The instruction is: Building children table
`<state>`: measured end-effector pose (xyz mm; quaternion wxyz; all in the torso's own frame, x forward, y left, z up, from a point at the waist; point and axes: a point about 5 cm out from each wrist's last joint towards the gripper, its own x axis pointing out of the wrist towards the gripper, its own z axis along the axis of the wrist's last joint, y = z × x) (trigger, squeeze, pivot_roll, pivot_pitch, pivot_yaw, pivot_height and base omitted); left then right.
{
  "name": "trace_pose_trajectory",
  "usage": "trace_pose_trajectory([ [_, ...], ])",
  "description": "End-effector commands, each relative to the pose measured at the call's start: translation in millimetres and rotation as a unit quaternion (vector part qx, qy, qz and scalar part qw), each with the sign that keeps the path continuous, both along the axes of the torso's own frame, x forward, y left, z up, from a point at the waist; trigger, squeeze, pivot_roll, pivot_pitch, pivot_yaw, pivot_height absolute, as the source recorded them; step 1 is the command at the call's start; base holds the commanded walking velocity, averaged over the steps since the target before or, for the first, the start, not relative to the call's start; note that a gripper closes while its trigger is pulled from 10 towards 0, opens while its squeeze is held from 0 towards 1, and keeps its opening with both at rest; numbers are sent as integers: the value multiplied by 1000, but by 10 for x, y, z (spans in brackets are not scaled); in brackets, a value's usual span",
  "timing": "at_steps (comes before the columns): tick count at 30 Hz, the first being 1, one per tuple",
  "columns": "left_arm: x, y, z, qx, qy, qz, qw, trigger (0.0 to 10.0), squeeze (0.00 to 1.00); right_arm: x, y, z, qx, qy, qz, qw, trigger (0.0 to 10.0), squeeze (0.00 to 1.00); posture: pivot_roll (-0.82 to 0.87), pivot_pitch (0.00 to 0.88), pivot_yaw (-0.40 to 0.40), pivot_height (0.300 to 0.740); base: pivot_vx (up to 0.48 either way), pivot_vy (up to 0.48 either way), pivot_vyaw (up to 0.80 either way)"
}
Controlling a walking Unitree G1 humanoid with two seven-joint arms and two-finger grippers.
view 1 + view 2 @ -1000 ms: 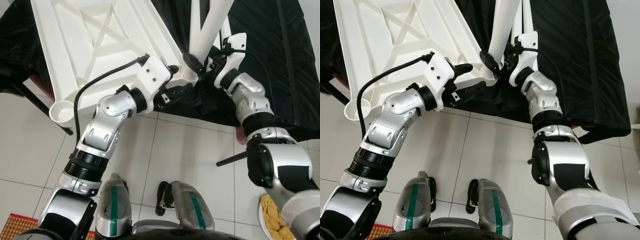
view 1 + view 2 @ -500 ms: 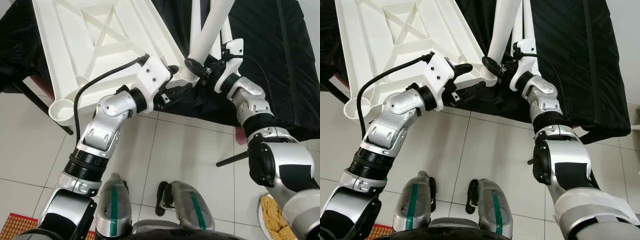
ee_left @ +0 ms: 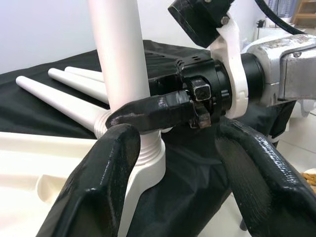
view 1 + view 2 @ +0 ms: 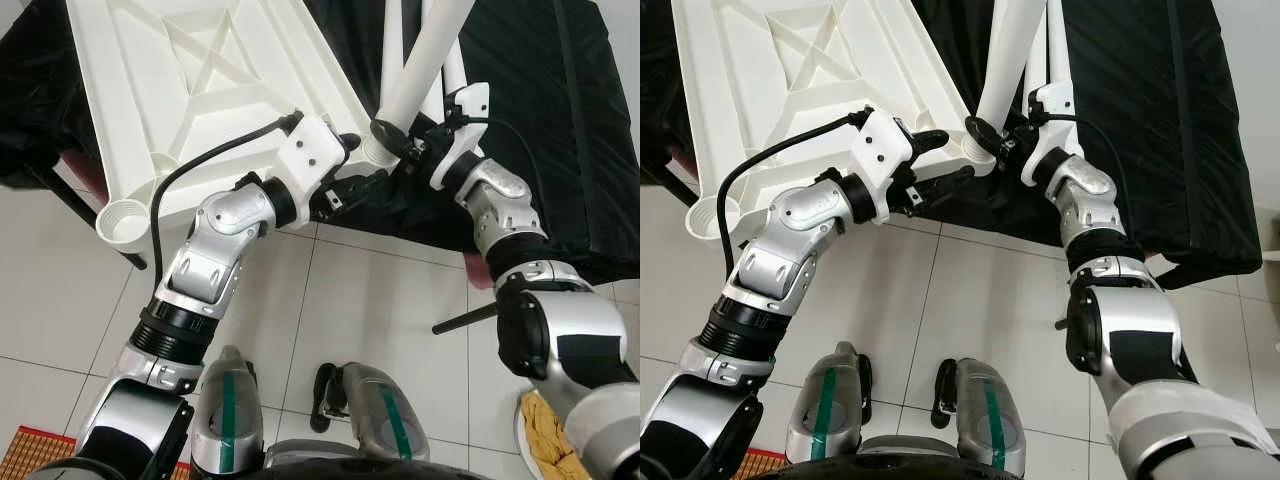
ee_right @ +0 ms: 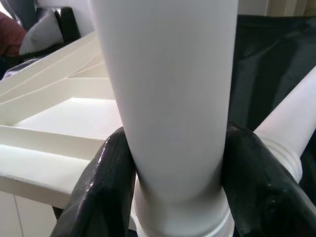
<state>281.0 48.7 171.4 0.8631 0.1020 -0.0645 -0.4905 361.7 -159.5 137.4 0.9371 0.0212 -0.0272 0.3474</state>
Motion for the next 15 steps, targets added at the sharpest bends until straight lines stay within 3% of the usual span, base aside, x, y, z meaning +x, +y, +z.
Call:
trace_pose_trajectory([
  [1,-19,-22,-20,0,1,2,1000,10000,0,-37,30,-62,20,11,4,1000,10000,0,45,0,-72,740,0,0,0],
  [5,-27,-33,-25,-1,2,0,1000,10000,0,-49,89,-62,35,8,-17,999,10000,0,41,0,-72,740,0,0,0],
  [15,-39,-37,-29,-2,4,-1,1000,10000,0,-69,199,-51,63,-9,-149,987,10000,0,44,0,-73,740,0,0,0],
])
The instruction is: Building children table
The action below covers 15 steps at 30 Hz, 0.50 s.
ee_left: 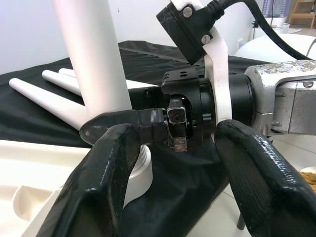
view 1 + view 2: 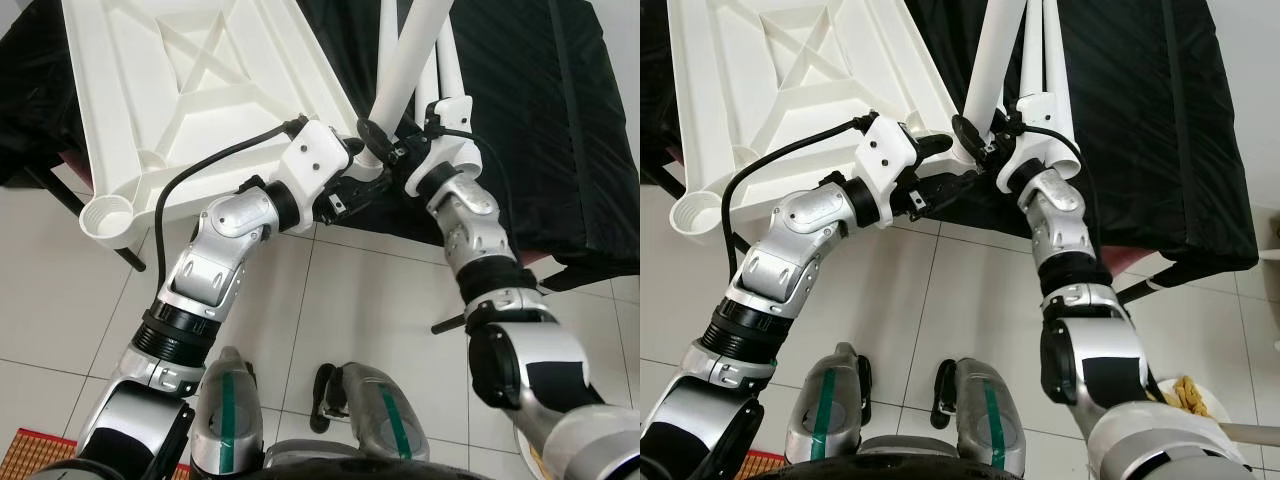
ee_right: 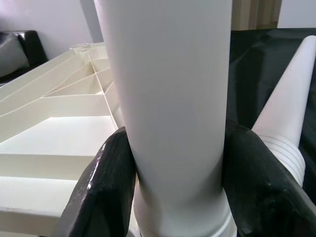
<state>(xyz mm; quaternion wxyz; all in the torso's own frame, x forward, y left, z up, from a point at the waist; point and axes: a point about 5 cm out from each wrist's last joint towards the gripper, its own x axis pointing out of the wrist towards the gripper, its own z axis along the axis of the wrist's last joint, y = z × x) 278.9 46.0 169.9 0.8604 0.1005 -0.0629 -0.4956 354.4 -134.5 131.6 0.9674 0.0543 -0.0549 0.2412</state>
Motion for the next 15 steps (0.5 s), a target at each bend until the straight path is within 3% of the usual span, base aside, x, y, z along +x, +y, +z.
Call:
trace_pose_trajectory([
  [1,-18,-10,-14,-2,1,5,1000,10000,0,4,-51,7,21,1,-39,999,10000,0,44,0,-73,740,0,0,0],
  [4,-21,-12,-15,-2,1,4,1000,10000,0,-9,-43,7,26,1,-72,997,10000,0,44,0,-74,740,0,0,0],
  [6,-18,-13,-12,-1,1,4,1000,10000,0,-86,-2,17,37,-13,-149,988,10000,0,47,0,-77,740,0,0,0],
  [7,-18,-13,-12,-1,1,4,1000,10000,0,-86,-2,17,37,-13,-149,988,10000,0,47,0,-77,740,0,0,0],
  [11,-18,-11,-10,-2,1,5,1000,10000,0,-188,17,-31,36,-7,-245,969,10000,0,53,0,-82,740,0,0,0],
  [15,-16,-4,-8,-2,1,7,1000,10000,0,-220,22,-81,39,9,-250,967,10000,0,51,0,-79,740,0,0,0],
])
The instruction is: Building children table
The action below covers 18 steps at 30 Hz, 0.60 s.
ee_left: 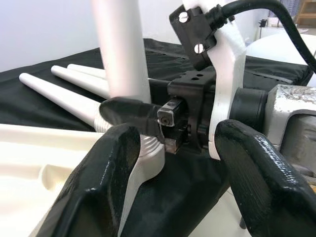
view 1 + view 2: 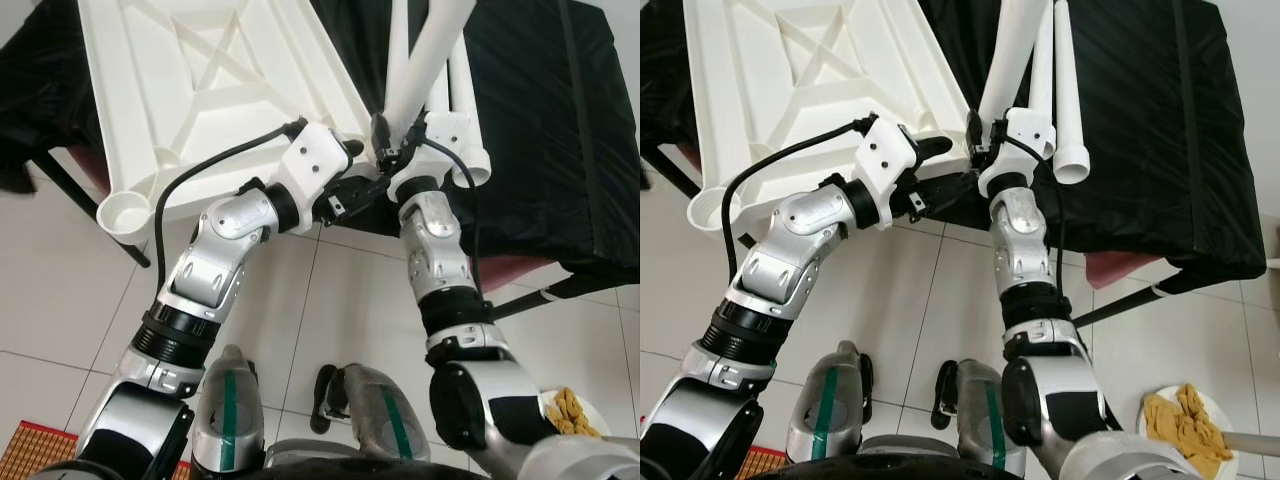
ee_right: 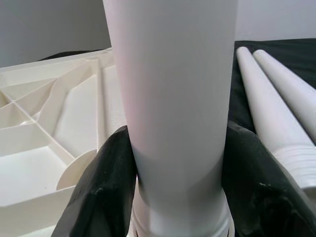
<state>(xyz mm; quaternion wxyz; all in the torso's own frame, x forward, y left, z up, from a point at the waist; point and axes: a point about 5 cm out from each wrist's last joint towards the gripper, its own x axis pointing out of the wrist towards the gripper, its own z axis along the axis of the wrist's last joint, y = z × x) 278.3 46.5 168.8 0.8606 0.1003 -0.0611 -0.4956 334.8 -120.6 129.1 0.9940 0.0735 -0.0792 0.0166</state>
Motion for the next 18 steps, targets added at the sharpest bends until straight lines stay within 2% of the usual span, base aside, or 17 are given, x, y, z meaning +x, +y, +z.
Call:
trace_pose_trajectory([
  [1,-9,-9,3,-3,-1,6,1000,10000,0,-24,-117,-56,7,14,-27,1000,10000,0,51,0,-79,740,0,0,0],
  [9,-8,4,2,-1,-2,7,1000,10000,0,-31,-94,-47,5,19,-26,999,10000,0,54,0,-78,740,0,0,0],
  [10,-8,6,2,-1,-2,8,1000,10000,0,-41,-77,-37,6,16,-24,1000,10000,1000,54,0,-78,740,0,0,0],
  [18,-7,12,3,0,-1,9,1000,10000,0,-69,-64,-5,5,7,-12,1000,10000,1000,56,3,-79,740,0,0,0],
])
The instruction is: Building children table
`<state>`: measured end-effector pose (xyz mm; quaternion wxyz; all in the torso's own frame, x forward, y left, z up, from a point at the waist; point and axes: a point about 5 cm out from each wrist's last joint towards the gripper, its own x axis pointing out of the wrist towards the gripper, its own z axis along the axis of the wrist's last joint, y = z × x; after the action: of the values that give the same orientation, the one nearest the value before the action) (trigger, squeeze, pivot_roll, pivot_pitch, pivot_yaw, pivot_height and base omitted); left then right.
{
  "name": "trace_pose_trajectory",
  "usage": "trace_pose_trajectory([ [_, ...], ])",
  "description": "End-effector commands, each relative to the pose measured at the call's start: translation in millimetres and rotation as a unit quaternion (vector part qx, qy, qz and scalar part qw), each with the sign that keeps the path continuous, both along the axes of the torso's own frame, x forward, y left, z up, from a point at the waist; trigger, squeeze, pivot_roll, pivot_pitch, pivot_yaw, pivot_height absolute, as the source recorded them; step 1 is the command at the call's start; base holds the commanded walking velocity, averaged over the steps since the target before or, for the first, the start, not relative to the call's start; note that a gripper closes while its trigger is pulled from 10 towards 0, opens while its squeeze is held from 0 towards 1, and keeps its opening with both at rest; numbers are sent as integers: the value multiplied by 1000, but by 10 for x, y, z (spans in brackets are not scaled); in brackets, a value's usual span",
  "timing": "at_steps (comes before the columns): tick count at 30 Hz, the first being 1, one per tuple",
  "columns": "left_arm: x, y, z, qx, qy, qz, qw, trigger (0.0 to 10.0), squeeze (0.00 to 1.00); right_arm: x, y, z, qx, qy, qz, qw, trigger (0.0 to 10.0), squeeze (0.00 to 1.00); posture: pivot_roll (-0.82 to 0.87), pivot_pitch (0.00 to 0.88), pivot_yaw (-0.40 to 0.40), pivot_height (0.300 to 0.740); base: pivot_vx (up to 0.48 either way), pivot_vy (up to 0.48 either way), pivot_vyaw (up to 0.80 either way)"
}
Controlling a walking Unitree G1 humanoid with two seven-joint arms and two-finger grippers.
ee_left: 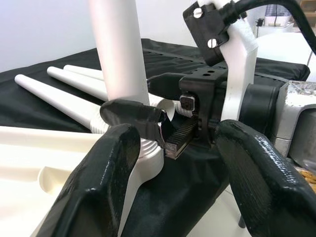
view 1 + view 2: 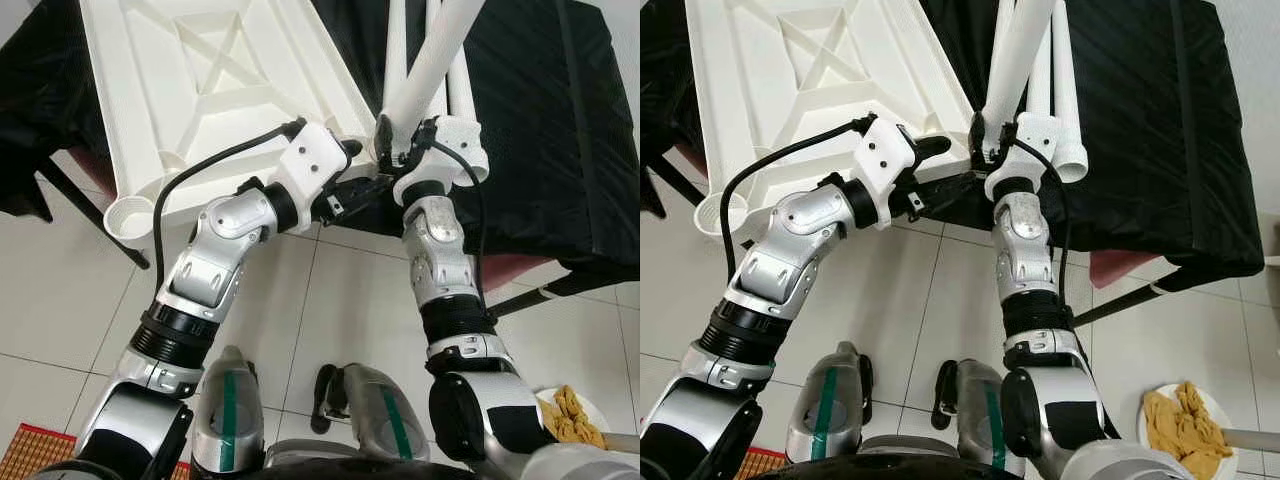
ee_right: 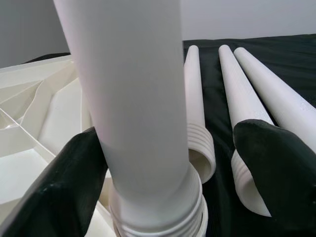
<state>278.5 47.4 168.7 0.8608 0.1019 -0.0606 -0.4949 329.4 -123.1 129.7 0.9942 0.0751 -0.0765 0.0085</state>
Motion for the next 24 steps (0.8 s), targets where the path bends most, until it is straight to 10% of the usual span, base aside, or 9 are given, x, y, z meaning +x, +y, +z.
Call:
trace_pose_trajectory([
  [1,-8,5,5,-2,-1,9,1000,10000,0,-8,-55,-4,-2,2,0,1000,10000,1000,55,5,-78,740,0,0,0],
  [12,-8,6,24,-9,2,10,1000,10000,0,50,-179,-38,-36,20,35,999,10000,988,50,16,-74,740,0,0,0],
  [13,-4,12,25,-8,2,10,1000,10000,0,71,-218,-19,-41,15,54,998,10000,0,48,18,-71,740,0,0,0],
  [24,34,19,51,-9,0,11,1000,10000,0,250,-366,120,-66,3,191,979,10000,0,42,13,-59,740,0,0,0],
])
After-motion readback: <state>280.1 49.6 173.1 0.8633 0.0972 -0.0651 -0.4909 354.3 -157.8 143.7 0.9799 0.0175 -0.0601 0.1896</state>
